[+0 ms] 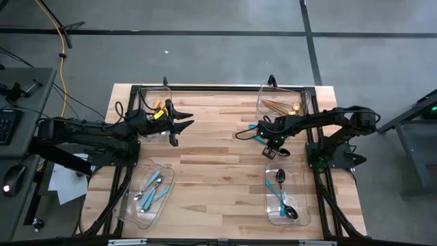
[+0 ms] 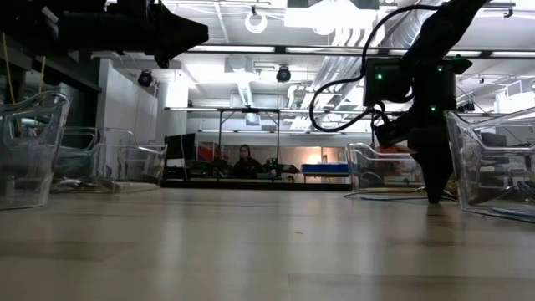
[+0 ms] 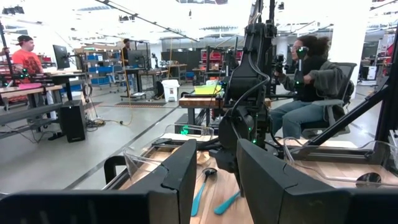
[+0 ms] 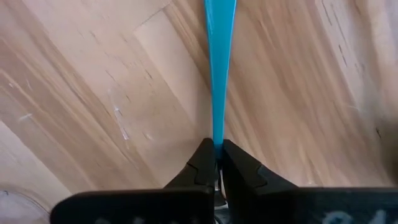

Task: Sort silverware by color (type)
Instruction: Put the blue spoon into the bottom right transparent bin

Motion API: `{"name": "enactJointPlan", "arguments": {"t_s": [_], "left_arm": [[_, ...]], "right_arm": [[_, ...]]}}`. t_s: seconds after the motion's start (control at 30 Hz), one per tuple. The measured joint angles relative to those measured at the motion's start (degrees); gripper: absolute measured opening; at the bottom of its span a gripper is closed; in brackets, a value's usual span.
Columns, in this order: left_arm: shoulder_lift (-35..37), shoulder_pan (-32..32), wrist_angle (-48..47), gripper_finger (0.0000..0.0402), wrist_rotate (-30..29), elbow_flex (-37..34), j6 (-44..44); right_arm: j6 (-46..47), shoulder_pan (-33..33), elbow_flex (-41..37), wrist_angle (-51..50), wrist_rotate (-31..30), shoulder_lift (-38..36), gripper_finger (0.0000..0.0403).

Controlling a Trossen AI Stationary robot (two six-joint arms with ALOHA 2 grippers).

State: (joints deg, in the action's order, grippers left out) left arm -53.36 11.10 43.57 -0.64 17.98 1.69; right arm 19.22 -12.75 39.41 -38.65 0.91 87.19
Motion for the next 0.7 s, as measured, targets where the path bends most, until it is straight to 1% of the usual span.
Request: {"name": "enactJointPlan", "arguments": {"t_s": [0.2, 0.3, 0.33, 0.4, 0.43, 0.6, 0.67, 0.7], "left_arm": [[0.0, 0.0, 0.0, 0.0106, 0.0, 0.0, 0.0], [0.0, 0.0, 0.0, 0.0106, 0.0, 0.0, 0.0], [0.0, 0.0, 0.0, 0.0106, 0.0, 0.0, 0.0], [0.0, 0.0, -0.1, 0.0106, 0.0, 0.0, 0.0], [0.0, 0.0, -0.3, 0.0106, 0.0, 0.0, 0.0], [0.0, 0.0, -0.2, 0.0106, 0.0, 0.0, 0.0], [0.0, 0.0, -0.3, 0.0106, 0.0, 0.0, 0.0], [0.0, 0.0, -0.1, 0.0106, 0.0, 0.0, 0.0]], "right_arm": [[-2.6, -0.1, 2.0, 1.2, 0.0, 0.2, 0.0001], [-3.6, -0.3, 2.0, 4.1, -0.3, 0.2, 0.0001], [-3.9, -0.3, 1.8, 7.2, -0.6, 0.2, 0.0001], [-4.3, -0.3, 1.6, 25.4, -1.6, 0.8, 0.0000], [-4.3, -0.4, 1.6, 29.8, -1.4, 0.2, 0.0000], [-5.4, -0.4, 0.1, 40.7, 3.1, 0.9, 0.0000], [-6.4, -0.4, 1.0, 49.2, 3.7, 0.1, 0.0000], [-7.2, -0.4, 1.1, 51.8, 3.6, 0.1, 0.0000]]}}
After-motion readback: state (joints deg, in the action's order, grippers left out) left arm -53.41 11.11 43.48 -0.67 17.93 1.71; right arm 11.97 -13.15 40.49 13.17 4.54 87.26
